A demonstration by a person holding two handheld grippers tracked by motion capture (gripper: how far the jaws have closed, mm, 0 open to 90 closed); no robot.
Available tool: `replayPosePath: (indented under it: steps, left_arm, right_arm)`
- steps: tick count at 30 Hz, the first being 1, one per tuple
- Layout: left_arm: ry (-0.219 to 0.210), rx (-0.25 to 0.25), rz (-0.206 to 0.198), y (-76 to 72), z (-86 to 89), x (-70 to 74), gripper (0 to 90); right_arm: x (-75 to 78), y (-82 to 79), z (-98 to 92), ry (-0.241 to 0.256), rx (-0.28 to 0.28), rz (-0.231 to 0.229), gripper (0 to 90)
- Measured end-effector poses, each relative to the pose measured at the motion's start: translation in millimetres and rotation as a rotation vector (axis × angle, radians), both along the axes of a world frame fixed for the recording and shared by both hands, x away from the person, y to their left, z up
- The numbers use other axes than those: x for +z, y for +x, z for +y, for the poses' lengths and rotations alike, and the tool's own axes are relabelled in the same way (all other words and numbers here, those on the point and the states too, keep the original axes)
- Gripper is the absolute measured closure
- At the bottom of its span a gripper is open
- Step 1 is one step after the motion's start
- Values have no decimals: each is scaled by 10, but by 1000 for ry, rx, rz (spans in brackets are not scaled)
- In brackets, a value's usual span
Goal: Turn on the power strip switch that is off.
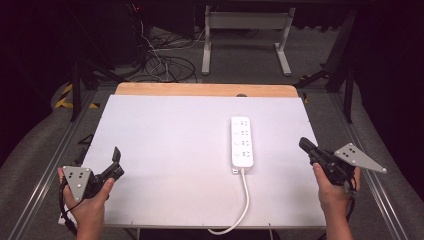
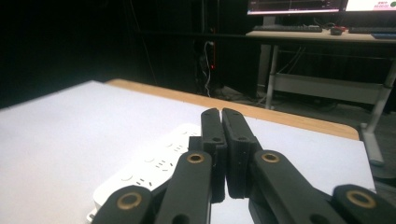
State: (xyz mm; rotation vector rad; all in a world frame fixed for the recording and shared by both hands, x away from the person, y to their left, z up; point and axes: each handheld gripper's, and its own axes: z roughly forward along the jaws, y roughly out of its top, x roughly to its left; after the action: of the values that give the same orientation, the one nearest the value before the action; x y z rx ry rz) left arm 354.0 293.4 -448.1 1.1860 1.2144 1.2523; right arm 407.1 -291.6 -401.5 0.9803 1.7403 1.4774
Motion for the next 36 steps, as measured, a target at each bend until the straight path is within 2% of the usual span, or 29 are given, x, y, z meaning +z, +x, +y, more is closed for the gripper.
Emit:
replayPosePath:
  steps: [1, 3, 4, 6, 10, 15, 17, 18, 20, 22, 30, 36]
  left_arm:
    - [1, 2, 1, 0, 1, 0, 85]
    - [2, 3, 1, -1, 1, 0, 86]
    - [3, 4, 0, -4, 2, 0, 86]
    - [4, 4, 0, -9, 7, -1, 86]
    - [2, 11, 0, -19, 20, -2, 87]
    - [3, 13, 1, -26, 25, -2, 90]
    - [4, 13, 1, -27, 26, -3, 91]
    - [6, 15, 0, -27, 28, -3, 91]
    - [2, 19, -2, -26, 30, -5, 92]
    - [3, 20, -2, -29, 35, -3, 95]
    - [4, 21, 1, -33, 44, -7, 95]
    - [5, 20, -1, -39, 41, -5, 95]
  right_arm:
    - [16, 4, 41, -13, -7, -2, 896]
    - [44, 21, 121, -11, 15, 1, 900]
    - [69, 43, 203, -27, 30, 5, 900]
    - [79, 53, 243, -32, 39, 8, 900]
    - [118, 121, 434, -69, 88, 37, 900]
    - [124, 204, 594, -88, 127, 63, 900]
    - [109, 254, 668, -96, 147, 81, 900]
    - [83, 307, 736, -111, 165, 110, 900]
    - [63, 338, 771, -112, 171, 121, 900]
    - [6, 427, 860, -131, 181, 158, 900]
    - [-71, 548, 1006, -153, 202, 202, 900]
    - [-201, 650, 1191, -204, 228, 255, 900]
